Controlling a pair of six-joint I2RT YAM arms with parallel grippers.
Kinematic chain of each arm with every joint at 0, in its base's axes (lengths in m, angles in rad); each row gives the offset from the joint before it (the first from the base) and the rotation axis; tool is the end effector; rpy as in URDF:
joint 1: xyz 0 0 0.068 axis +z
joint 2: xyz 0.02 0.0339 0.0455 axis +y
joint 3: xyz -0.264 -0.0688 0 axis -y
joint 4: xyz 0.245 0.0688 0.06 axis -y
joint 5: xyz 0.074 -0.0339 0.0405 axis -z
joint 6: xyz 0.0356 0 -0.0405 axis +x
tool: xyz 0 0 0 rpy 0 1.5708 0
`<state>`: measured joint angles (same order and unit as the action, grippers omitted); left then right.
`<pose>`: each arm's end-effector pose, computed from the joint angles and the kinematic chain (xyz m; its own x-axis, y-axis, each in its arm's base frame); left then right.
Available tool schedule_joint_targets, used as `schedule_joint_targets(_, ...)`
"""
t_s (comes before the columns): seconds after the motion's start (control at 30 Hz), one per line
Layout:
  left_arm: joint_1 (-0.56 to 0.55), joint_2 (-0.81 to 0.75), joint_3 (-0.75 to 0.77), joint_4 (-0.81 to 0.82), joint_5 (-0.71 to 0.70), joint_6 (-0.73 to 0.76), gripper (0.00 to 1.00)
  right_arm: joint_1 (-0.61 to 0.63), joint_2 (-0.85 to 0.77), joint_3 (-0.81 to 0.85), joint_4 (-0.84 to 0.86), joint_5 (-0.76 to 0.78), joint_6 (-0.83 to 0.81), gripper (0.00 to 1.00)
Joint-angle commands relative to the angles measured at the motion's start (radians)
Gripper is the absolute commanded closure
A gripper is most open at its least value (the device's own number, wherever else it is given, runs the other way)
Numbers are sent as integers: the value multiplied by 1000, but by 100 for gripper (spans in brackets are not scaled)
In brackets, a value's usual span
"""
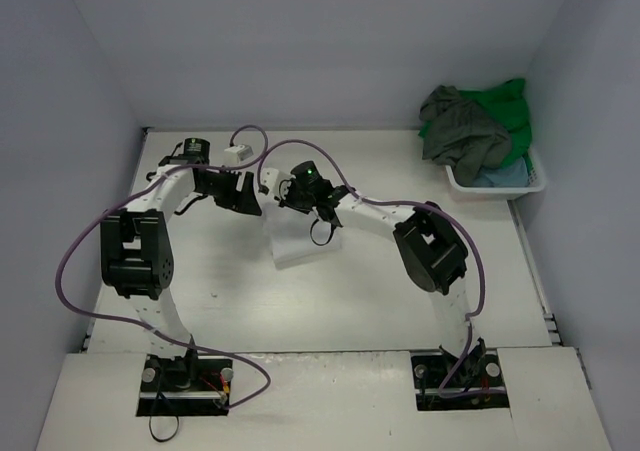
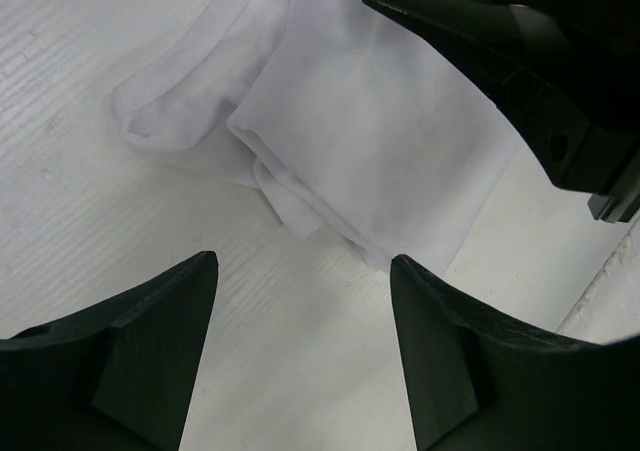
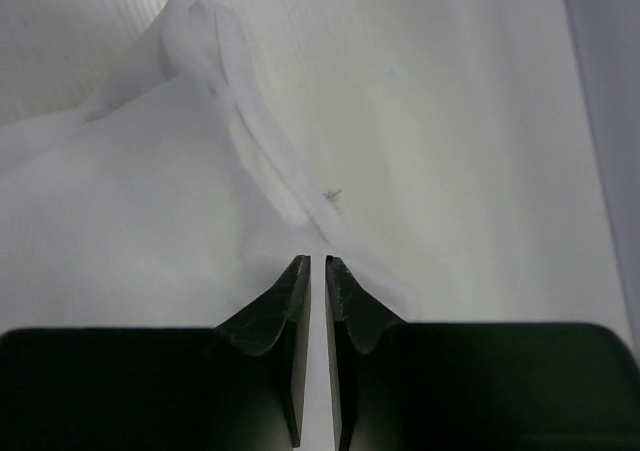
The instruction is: Fold and stack the t-shirts
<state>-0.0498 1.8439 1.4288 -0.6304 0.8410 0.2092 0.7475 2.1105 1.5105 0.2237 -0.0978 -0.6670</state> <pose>0.3868 -0.0458 0.2393 -0.7608 0.1766 -0.6244 0.5771 0.6242 -0.5266 0.3596 0.3381 0.2109 0.2480 -0.6096 -0.7529 -0.7506 0.3704 -0.5472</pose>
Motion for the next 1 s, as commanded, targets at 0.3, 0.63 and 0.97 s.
schedule_joint_targets(0.3,-18,-84,-60,-18,43,32,50,-22,-89,-116,-139,-46,58,98)
schedule_joint_targets(0.63,-18,-63,-139,-52,81,29,60,-37,31,-122,-129,-109,89,98)
schedule_joint_targets(0.97,-28,24,-107,-80,167,-10,61,-59,-141,-145,-129,-118,116,75)
